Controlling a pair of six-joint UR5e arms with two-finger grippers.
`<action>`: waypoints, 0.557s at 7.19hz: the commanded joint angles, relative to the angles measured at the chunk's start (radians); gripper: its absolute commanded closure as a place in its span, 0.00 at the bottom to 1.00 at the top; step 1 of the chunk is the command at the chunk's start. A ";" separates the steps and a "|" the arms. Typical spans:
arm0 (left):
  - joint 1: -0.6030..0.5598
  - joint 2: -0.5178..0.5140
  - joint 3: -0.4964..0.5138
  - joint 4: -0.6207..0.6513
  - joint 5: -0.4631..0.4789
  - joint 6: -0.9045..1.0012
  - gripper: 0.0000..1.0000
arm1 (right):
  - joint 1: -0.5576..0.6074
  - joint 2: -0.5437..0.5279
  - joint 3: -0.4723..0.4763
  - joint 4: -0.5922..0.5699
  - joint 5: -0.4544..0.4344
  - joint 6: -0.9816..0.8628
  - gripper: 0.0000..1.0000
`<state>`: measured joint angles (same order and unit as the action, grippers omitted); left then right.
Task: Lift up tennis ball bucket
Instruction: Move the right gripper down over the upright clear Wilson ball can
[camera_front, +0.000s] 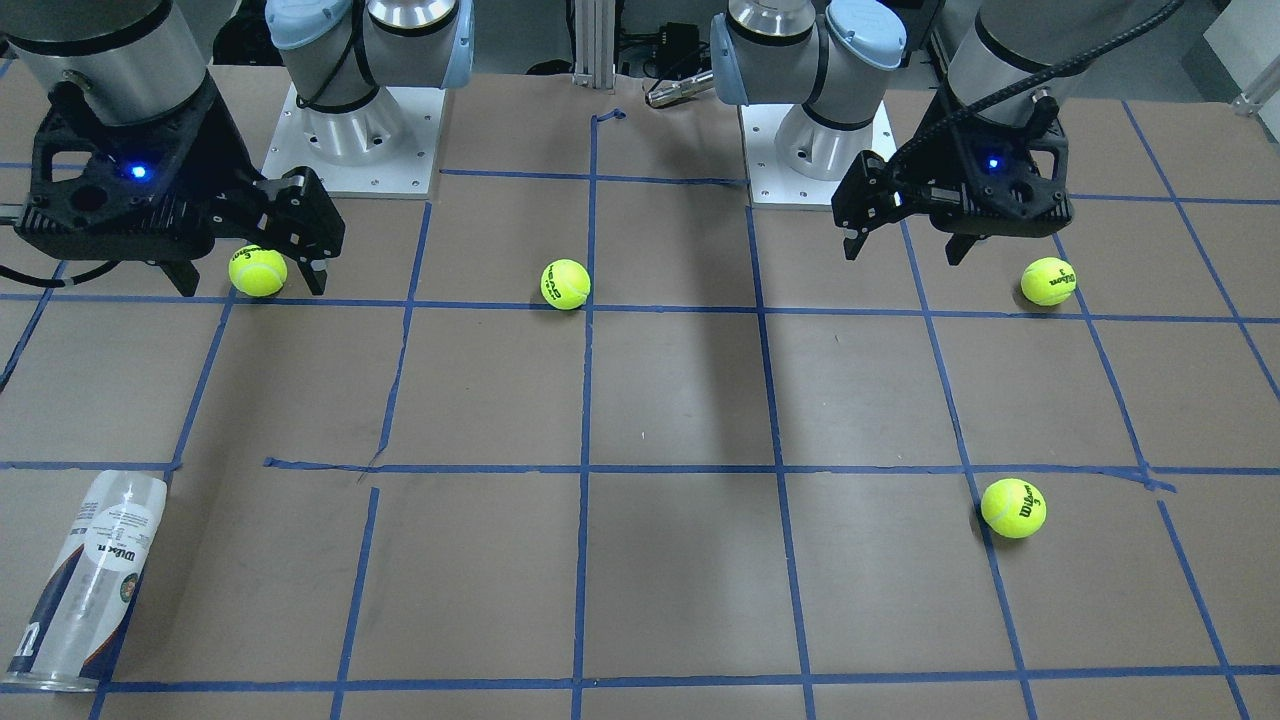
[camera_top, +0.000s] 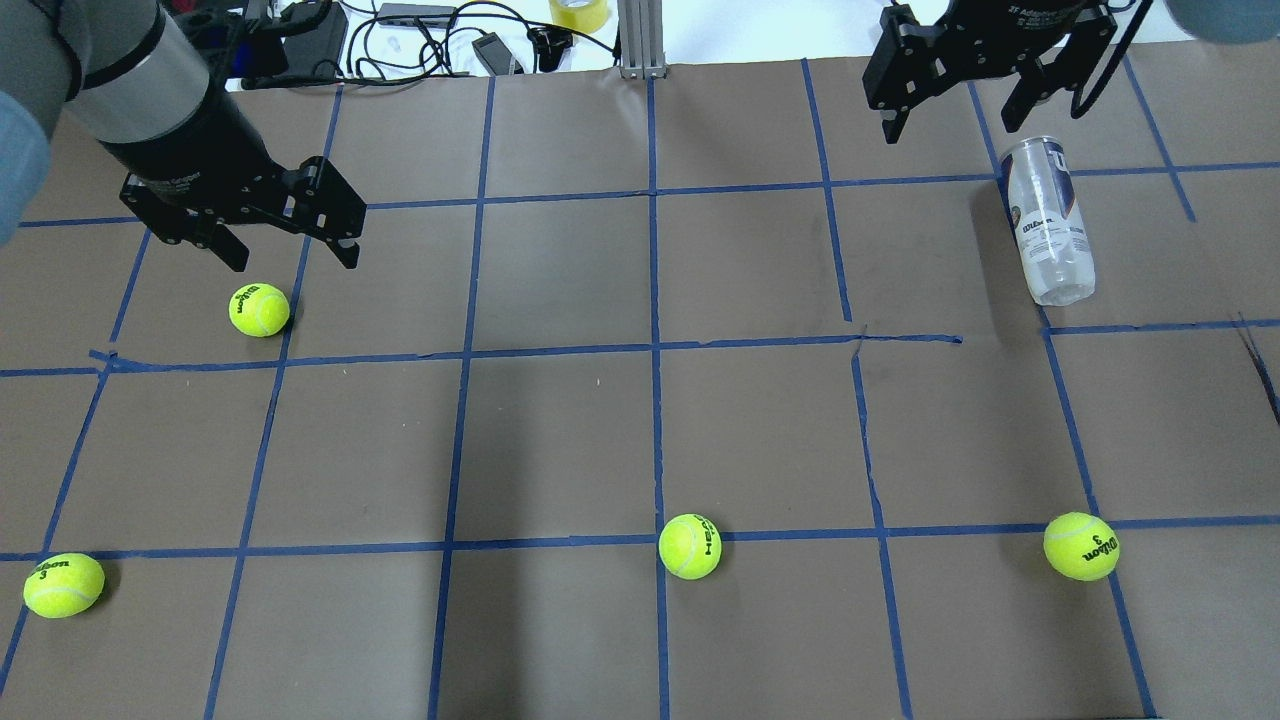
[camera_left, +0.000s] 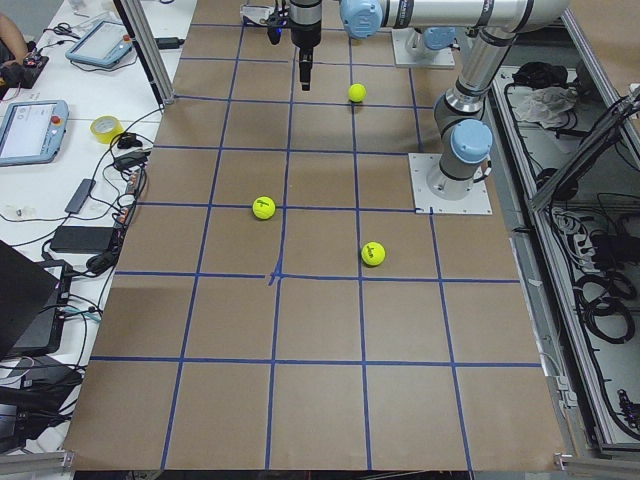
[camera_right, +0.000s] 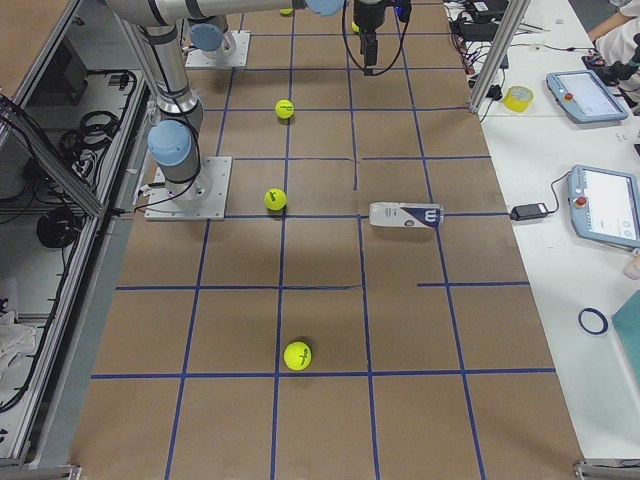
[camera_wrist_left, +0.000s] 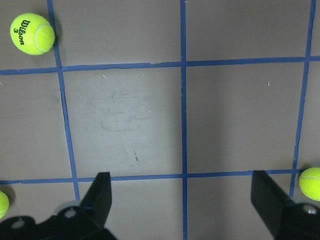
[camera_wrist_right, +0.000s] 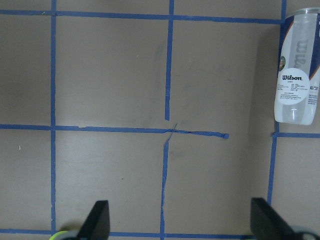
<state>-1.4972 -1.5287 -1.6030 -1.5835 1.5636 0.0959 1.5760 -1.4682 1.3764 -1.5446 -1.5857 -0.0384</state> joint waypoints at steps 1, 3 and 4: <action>-0.001 -0.001 0.000 0.003 0.001 0.001 0.00 | -0.001 0.000 0.009 0.000 -0.003 0.002 0.00; -0.001 -0.001 0.000 0.004 0.001 0.001 0.00 | -0.016 0.009 0.013 -0.005 -0.003 -0.004 0.00; -0.001 -0.001 0.000 0.002 0.001 0.001 0.00 | -0.043 0.014 -0.014 -0.023 0.000 -0.006 0.00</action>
<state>-1.4985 -1.5293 -1.6030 -1.5805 1.5643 0.0966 1.5578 -1.4594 1.3820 -1.5527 -1.5874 -0.0418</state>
